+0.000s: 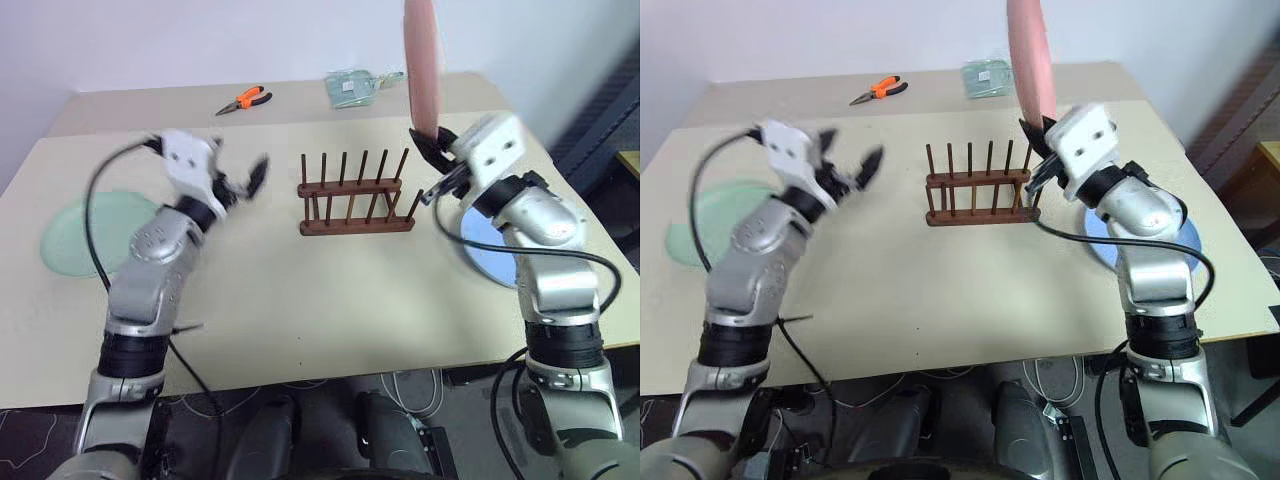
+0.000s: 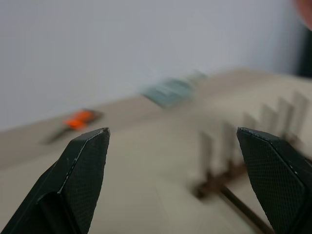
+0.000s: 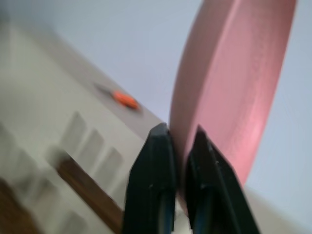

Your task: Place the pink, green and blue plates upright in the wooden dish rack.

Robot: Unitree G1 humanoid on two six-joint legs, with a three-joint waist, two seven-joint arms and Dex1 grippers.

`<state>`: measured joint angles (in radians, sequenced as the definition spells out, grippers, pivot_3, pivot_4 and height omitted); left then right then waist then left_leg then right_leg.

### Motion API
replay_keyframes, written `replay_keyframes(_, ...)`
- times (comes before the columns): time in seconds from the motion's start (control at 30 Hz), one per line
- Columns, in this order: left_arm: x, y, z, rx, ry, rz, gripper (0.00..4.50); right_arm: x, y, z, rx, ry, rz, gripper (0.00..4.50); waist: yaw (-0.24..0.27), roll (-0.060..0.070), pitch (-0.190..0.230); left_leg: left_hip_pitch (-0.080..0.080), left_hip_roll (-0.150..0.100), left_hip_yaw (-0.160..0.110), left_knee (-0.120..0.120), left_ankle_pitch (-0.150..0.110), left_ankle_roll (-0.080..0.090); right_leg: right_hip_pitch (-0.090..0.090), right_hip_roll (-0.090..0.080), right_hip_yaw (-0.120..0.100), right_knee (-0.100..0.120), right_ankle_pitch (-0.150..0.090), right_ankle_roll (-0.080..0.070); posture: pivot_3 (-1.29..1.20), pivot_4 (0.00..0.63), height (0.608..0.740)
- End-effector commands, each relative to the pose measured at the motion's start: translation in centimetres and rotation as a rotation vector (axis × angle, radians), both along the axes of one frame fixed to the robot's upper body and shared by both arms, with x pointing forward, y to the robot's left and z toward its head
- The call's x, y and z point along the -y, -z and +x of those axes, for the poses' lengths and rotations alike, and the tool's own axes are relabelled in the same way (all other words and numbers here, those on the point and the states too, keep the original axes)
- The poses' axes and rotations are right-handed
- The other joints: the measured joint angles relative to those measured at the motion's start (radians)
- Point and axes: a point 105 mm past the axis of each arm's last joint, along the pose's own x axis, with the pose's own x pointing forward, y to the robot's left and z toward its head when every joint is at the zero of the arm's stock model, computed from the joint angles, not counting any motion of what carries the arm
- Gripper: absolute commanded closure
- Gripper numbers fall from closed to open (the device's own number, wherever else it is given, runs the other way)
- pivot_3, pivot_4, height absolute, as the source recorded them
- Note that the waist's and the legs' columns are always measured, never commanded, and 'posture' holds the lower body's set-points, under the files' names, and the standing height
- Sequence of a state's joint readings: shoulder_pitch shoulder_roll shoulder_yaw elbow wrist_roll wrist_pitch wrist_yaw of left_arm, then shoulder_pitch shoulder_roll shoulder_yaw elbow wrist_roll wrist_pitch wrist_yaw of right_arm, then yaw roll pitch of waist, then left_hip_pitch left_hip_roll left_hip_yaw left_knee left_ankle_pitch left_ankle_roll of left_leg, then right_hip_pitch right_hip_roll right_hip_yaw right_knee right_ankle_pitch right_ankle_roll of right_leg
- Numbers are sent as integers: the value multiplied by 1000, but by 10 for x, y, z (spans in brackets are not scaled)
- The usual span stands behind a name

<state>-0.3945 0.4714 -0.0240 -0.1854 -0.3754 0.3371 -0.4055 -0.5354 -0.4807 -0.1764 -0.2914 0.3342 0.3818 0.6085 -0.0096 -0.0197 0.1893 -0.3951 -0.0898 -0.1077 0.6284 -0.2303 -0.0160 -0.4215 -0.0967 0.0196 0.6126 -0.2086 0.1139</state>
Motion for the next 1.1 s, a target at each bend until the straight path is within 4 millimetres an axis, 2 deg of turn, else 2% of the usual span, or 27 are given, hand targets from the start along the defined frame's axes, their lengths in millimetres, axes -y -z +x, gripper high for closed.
replay_keyframes(0.03,26,0,-28,29,228,72,237,1,-10,-20,-74,-136,135,4500,0,0,0,0,0,0,0,0,0,0,0,0,0,0,0,0,150,739)
replay_keyframes(0.13,48,22,-50,-45,383,128,237,2,-5,-21,-141,-160,165,4500,-1,2,1,-1,0,0,0,0,0,-1,-1,0,0,0,-1,0,150,739)
replay_keyframes(0.3,61,25,-55,-59,426,112,237,4,5,-14,-200,-153,159,4500,-1,2,1,-1,1,1,0,0,0,-2,-1,0,0,0,0,0,150,739)
replay_keyframes(0.63,69,26,-61,-59,449,104,237,19,29,13,-307,-113,180,4500,-1,3,1,-2,1,1,1,0,0,-3,0,0,0,0,0,0,150,739)
replay_keyframes(0.8,69,26,-63,-56,453,104,237,21,39,19,-353,-118,171,4500,-1,3,1,-2,1,1,1,0,0,-3,0,0,0,0,0,0,150,739)
replay_keyframes(0.9,68,26,-63,-60,452,99,194,22,40,20,-336,-106,146,3454,-1,3,1,-2,0,1,1,0,0,-3,0,0,0,0,0,0,150,739)
replay_keyframes(1.0,67,27,-60,-73,439,91,0,31,30,24,-240,-22,84,1949,-1,3,1,-2,0,1,1,0,0,-3,0,0,0,0,1,0,150,739)
replay_keyframes(1.1,63,27,-57,-70,414,92,0,38,26,23,-181,36,1,1949,-1,3,1,-2,0,1,1,0,0,-3,0,0,0,1,2,0,150,739)
